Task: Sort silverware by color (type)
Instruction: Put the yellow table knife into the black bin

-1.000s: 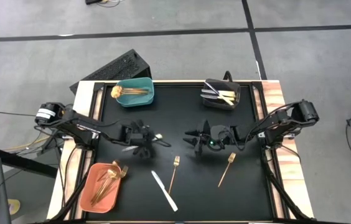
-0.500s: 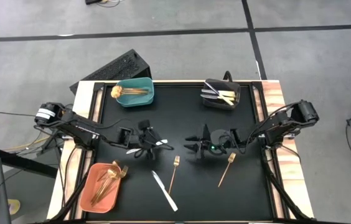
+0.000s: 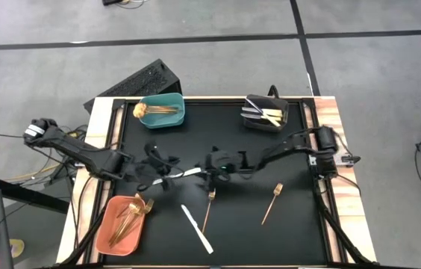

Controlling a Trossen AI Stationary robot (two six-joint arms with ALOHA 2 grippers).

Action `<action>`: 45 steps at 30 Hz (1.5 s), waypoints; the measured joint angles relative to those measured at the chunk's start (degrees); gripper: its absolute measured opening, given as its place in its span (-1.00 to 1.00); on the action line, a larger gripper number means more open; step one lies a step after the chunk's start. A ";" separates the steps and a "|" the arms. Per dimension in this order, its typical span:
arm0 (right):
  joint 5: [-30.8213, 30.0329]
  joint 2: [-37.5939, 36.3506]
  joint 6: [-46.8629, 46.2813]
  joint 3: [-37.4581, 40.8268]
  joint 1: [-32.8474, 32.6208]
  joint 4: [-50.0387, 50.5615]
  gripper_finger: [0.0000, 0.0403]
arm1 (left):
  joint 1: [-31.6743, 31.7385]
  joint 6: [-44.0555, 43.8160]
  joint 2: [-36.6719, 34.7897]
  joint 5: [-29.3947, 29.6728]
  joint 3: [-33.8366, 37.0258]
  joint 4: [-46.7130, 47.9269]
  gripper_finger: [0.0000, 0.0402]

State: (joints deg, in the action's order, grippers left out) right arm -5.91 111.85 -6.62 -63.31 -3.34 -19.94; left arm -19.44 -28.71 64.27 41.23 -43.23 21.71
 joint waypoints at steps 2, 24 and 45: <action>0.04 2.97 1.76 -5.21 0.52 5.10 -0.07 | -1.47 0.20 -1.43 1.27 0.42 0.15 -0.85; 6.38 22.03 8.31 -31.55 2.74 30.04 -0.24 | -4.31 -15.88 8.07 7.43 1.48 12.44 -0.85; 3.42 -5.73 7.92 -5.59 6.30 35.70 -0.61 | -9.05 -19.05 -1.91 14.89 1.39 12.77 -0.85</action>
State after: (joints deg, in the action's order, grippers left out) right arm -2.50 106.12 1.30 -68.89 2.96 15.76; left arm -28.50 -47.77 62.35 56.12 -41.85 34.48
